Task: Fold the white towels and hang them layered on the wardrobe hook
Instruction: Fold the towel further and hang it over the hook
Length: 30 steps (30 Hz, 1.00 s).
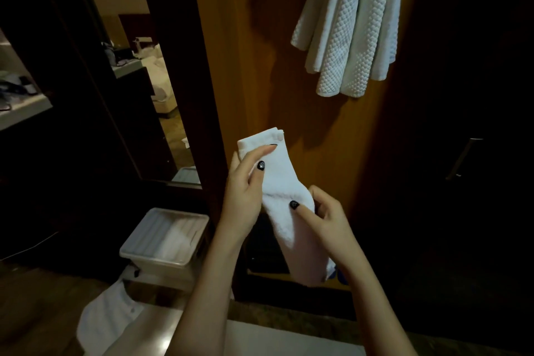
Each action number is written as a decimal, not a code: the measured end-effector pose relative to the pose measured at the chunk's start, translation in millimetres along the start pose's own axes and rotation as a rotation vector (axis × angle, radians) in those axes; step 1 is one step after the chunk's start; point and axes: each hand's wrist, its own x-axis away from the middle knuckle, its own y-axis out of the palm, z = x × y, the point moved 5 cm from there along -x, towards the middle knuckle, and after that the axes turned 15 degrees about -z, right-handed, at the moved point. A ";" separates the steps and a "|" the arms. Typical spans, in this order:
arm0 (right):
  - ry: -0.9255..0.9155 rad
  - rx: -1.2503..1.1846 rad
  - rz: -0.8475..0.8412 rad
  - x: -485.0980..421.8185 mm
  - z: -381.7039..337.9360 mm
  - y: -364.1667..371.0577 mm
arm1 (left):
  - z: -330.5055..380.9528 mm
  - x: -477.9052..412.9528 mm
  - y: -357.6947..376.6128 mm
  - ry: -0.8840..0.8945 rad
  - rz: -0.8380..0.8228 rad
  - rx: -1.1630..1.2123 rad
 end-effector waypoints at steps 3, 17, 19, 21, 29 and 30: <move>0.002 -0.026 -0.033 -0.2 -2.9 -1.5 | -2.2 -1.4 4.1 -0.071 -0.027 -0.011; 0.024 0.263 0.154 5.6 -23.6 -11.0 | -7.0 -10.4 0.9 -0.135 -0.029 -0.148; 0.029 0.288 0.199 6.7 -24.1 -12.3 | -5.2 -10.6 1.4 -0.123 -0.029 -0.112; 0.028 0.258 0.226 6.0 -21.9 -12.8 | -4.2 -9.5 2.8 -0.112 -0.006 -0.054; 0.060 -0.105 0.075 3.0 -9.4 -11.6 | -3.0 -7.2 1.3 -0.099 -0.044 0.126; 0.060 -0.187 -0.042 3.3 -10.0 -7.6 | -2.6 -7.4 0.0 -0.094 -0.052 0.137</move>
